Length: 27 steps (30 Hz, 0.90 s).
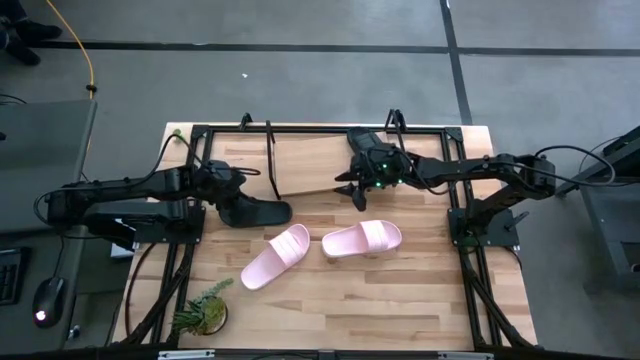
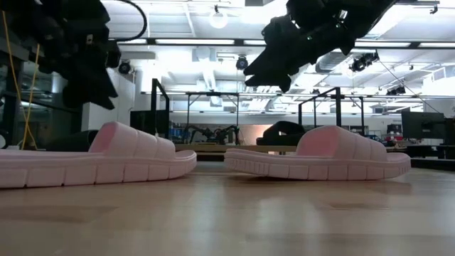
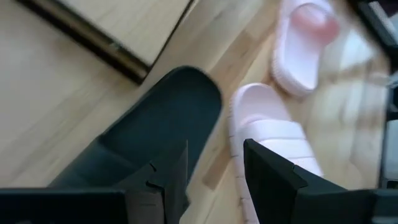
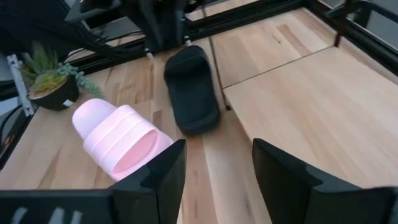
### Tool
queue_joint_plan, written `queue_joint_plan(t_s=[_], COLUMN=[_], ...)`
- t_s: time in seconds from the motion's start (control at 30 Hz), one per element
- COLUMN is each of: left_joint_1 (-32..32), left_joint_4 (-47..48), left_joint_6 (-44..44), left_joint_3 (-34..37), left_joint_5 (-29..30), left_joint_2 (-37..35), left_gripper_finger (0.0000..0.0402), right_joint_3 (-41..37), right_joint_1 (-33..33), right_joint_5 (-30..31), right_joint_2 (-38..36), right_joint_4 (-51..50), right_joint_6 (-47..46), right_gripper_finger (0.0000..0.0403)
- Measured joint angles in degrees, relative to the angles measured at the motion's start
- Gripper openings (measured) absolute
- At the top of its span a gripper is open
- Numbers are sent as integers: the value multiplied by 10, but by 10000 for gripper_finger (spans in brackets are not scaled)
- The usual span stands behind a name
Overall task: Pick and place slides into the shelf
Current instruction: Put the black slide on the shelf
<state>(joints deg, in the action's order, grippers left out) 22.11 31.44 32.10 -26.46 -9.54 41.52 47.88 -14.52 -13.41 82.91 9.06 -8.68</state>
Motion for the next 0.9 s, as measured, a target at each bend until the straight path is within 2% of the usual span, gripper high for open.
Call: queue_joint_plan(t_s=[0.47,0.67,0.9], left_joint_1=[0,0,0], left_joint_4=[91,152,158], left_joint_6=[-2,51,65], left_joint_3=[0,0,0], left_joint_5=[48,52,52], left_joint_2=[0,0,0], left_gripper_finger=[143,143,143], right_joint_3=[0,0,0], right_joint_1=[8,8,8], right_joint_5=[7,15,15], right_joint_2=[0,0,0], right_joint_4=[0,0,0], right_joint_6=[27,27,27], right_gripper_finger=[177,177,177])
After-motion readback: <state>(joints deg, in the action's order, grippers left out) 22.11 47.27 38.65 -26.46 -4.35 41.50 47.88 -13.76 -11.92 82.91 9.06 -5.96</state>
